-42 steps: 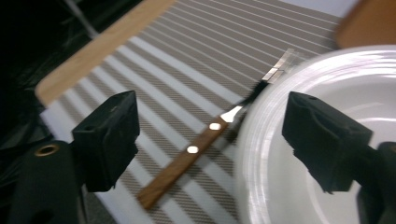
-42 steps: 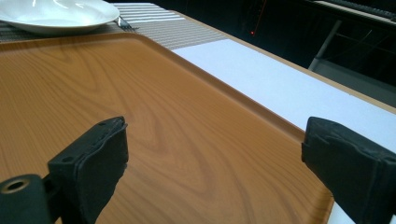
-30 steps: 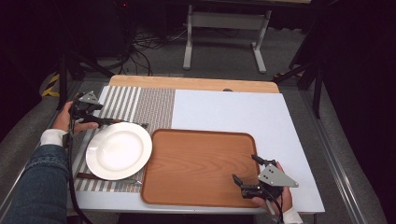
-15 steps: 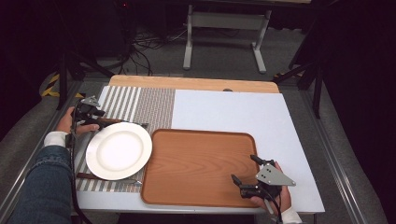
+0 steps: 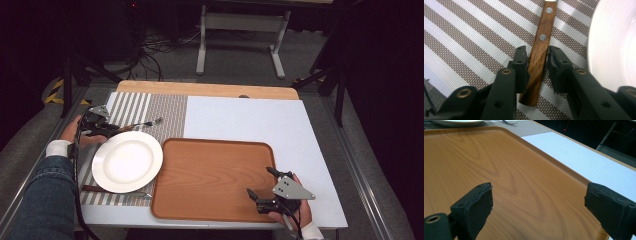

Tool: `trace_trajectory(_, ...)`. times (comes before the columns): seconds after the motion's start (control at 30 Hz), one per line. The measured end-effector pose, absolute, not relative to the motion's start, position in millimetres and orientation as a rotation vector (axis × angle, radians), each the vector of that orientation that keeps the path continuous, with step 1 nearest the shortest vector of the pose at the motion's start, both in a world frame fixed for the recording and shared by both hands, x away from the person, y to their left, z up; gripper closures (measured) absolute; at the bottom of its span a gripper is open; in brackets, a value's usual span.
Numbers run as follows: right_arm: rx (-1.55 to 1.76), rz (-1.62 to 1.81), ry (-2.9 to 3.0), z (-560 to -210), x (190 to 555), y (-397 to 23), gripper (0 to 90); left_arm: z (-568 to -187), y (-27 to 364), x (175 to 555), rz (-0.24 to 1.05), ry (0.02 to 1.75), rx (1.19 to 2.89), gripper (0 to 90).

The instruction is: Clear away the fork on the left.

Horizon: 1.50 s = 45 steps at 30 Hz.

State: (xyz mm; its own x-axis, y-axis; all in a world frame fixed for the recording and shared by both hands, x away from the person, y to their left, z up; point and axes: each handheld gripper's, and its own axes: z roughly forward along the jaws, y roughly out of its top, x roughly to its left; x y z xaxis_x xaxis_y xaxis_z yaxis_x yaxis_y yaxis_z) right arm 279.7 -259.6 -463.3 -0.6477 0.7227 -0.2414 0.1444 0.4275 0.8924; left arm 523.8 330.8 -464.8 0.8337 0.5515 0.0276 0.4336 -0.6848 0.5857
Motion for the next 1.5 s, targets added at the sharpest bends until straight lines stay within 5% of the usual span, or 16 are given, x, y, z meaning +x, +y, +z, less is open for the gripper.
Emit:
trace_trajectory(0.6, 0.744, 1.216, 2.047, -461, 279, -263, 9.2, -447, 335, 507, 0.563, 0.83, 2.195, 75.7)
trace_trajectory(1.5, 0.763, 1.255, 2.004, -455, 279, -269, 9.3, -414, 303, 465, 0.66, 0.758, 1.937, 75.7)
